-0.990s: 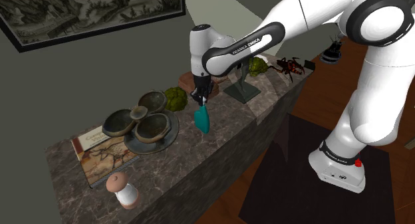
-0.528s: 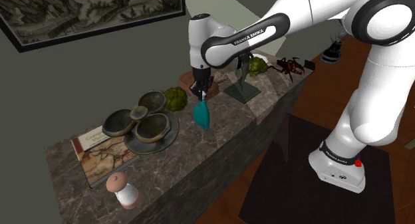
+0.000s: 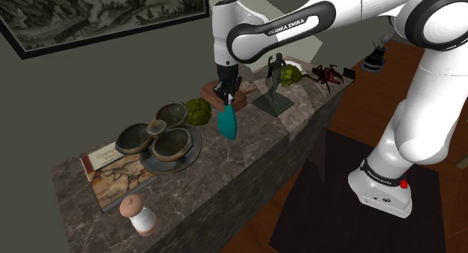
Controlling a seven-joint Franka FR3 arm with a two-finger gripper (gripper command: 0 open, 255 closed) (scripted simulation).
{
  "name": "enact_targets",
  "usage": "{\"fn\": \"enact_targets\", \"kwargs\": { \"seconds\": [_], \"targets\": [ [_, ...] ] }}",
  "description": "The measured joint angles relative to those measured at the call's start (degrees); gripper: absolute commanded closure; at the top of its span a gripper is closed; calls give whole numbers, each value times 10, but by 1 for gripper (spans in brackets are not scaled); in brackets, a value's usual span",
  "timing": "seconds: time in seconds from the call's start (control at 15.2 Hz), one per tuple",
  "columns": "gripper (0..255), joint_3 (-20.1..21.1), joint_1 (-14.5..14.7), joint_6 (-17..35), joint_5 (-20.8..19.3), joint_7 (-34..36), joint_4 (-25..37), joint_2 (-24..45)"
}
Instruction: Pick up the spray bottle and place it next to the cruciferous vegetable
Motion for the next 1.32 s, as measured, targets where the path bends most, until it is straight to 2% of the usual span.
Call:
{"fn": "enact_targets", "kwargs": {
  "seconds": [1.32],
  "targets": [
    [255, 1, 1, -149, 4, -4, 137, -12]
  ]
}}
